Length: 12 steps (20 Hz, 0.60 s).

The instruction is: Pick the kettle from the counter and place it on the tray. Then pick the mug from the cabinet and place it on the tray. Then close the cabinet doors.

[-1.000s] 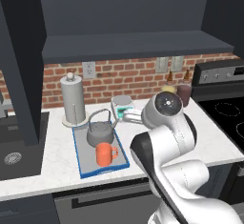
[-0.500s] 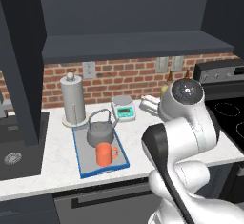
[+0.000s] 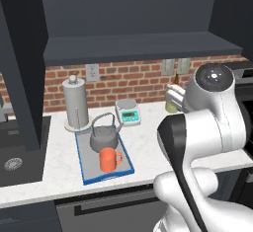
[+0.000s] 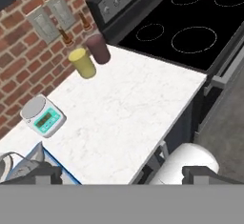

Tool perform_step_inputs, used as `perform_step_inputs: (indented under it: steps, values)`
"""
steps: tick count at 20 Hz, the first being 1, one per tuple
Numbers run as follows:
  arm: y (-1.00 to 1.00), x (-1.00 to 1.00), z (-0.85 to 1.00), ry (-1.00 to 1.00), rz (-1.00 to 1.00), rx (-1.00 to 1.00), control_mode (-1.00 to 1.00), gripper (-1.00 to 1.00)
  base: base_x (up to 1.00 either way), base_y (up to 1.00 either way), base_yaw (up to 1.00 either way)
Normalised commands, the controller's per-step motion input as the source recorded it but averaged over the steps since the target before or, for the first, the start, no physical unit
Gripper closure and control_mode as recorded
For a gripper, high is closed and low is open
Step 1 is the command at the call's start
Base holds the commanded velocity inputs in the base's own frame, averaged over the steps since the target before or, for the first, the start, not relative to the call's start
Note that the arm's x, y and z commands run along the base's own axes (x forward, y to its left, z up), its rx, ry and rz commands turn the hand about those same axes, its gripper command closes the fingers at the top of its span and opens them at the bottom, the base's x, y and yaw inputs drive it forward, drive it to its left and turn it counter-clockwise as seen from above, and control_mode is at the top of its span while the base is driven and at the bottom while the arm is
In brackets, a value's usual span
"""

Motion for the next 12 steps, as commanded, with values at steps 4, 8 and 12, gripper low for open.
perform_step_inputs:
  steps: [4,8,12]
  values:
    - [-0.21,-0.10,0.38,0.00,-0.12,0.00,-1.00,-1.00,0.00,0.00,0.00]
    - [-0.11,-0.17,0.38,0.00,-0.09,0.00,-1.00,-1.00,0.00,0.00,0.00]
    - [-0.14,-0.17,0.33,0.00,-0.11,0.00,-1.00,-1.00,0.00,0.00,0.00]
